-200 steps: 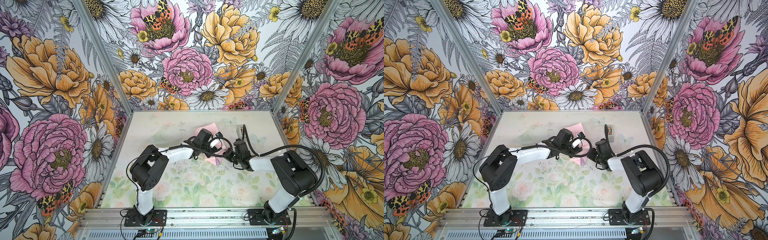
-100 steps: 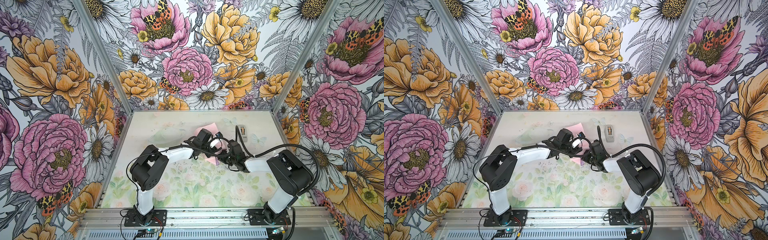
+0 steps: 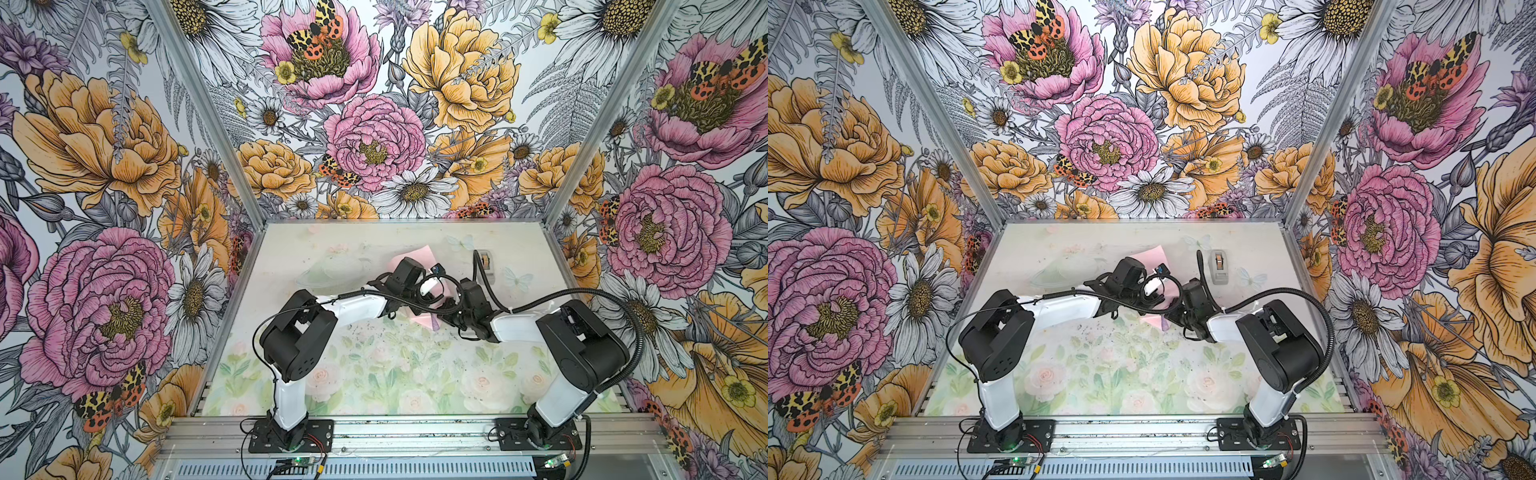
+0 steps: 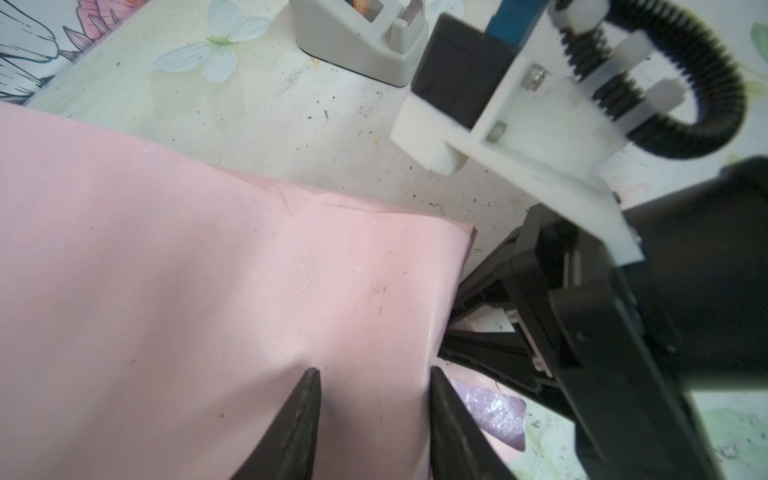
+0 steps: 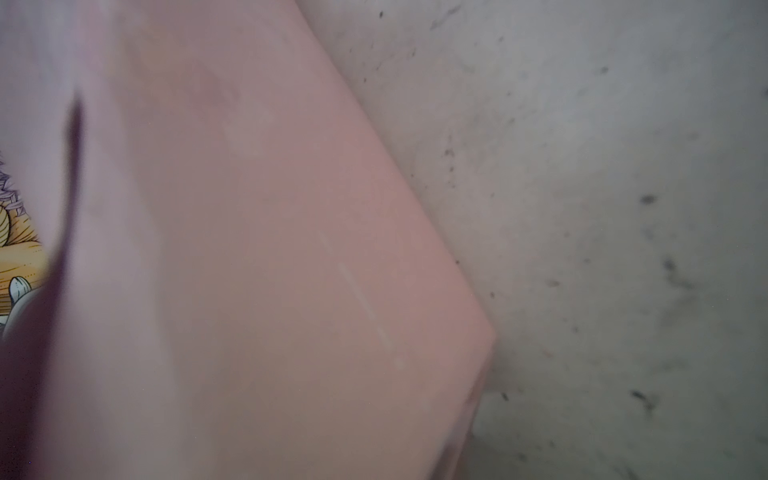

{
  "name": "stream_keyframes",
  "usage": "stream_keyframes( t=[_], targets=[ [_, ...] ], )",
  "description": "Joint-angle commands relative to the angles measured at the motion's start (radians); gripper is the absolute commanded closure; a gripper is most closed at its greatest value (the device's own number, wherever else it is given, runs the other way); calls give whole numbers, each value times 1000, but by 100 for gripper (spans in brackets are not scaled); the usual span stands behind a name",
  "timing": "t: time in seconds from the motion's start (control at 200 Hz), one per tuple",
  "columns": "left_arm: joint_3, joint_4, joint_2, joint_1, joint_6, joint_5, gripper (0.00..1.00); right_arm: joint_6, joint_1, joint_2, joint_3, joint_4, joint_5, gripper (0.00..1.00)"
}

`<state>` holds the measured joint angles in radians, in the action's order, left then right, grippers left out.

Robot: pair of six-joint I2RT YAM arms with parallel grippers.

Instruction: Wrap the gift box in paper

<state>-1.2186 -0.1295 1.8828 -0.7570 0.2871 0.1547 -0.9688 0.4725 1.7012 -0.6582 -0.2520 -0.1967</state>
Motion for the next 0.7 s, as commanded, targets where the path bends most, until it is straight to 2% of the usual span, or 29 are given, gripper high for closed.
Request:
stream_keyframes(
  t=[0.0,0.225,0.696],
  targets=[
    [25,-50,-4,1,-16,39,58,9,-5,20,-30,-19,24,96],
    [32,-53,-7,1,-14,41,58,48,-77,-20,-46,24,-9,96],
    [37,-54,-10,0,-14,39,58,100,-89,-124,-98,136,-23,96]
  ],
)
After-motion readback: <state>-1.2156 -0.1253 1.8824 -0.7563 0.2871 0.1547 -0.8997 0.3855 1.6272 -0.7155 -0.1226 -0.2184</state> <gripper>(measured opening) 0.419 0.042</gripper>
